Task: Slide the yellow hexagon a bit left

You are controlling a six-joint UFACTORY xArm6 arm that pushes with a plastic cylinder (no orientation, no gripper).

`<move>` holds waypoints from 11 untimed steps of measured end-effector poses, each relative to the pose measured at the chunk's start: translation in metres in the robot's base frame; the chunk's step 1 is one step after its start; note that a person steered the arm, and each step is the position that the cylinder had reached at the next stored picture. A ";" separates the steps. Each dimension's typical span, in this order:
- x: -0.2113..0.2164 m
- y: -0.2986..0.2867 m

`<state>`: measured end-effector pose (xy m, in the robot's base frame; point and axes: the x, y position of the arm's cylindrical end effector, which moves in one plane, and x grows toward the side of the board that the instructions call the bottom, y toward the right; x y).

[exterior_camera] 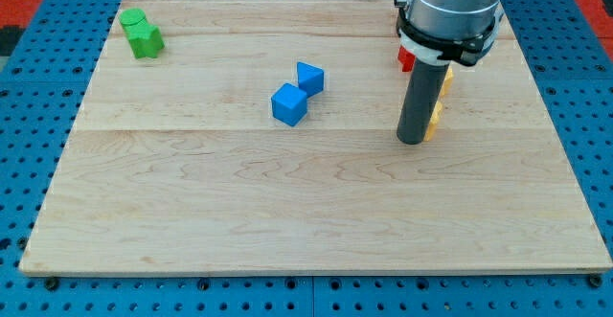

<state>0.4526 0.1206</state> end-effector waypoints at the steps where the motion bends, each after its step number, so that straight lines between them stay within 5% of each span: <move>1: -0.008 0.020; 4: 0.030 0.059; 5: -0.010 0.129; 6: -0.083 0.127; 7: -0.091 0.085; 11: -0.083 0.066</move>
